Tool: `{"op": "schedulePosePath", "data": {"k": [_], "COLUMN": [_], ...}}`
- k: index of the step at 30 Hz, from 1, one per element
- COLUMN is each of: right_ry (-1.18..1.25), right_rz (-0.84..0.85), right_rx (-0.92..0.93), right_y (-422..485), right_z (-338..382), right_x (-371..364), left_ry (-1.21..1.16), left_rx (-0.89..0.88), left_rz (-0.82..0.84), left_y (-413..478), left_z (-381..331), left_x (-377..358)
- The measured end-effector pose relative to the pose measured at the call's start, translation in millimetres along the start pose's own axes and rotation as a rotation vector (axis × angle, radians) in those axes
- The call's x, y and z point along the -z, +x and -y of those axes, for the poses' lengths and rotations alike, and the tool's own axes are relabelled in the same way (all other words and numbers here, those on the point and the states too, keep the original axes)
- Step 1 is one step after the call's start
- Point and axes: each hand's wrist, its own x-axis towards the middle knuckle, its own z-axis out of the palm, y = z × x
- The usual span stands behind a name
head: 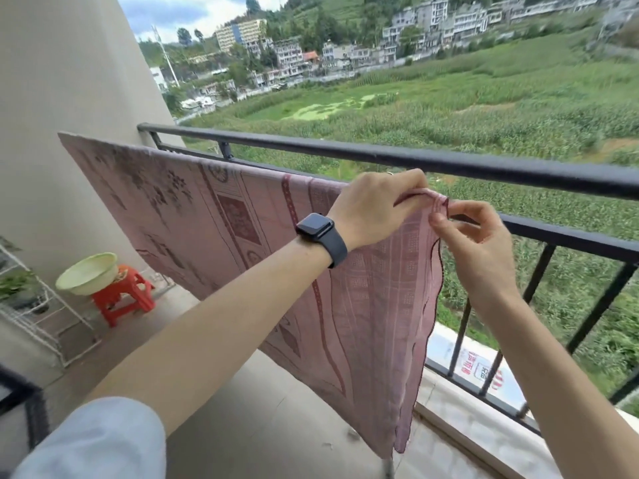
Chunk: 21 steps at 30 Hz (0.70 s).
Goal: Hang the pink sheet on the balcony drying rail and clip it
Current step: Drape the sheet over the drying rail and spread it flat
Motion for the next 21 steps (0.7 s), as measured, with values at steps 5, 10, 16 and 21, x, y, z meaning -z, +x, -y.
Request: {"op": "schedulePosePath", "data": {"k": [5, 10, 16, 21], "right_ry": [-0.079, -0.114, -0.056, -0.163], "right_rz": [-0.069, 0.013, 0.036, 0.098], "right_rx": [0.177, 0.138, 0.16, 0.087], "right_y": [1, 1, 8, 2], "right_z": [9, 2, 2, -12], "right_x": [2, 7, 16, 15], "left_ry": [-0.051, -0.128, -0.133, -0.041], "left_rx": [0.056, 0.131, 0.169, 0.116], "left_rz": [0.011, 0.057, 0.054, -0.014], "left_y": [-1, 2, 2, -8], "left_z": [-7, -11, -18, -6], "left_x": [3, 4, 3, 3]}}
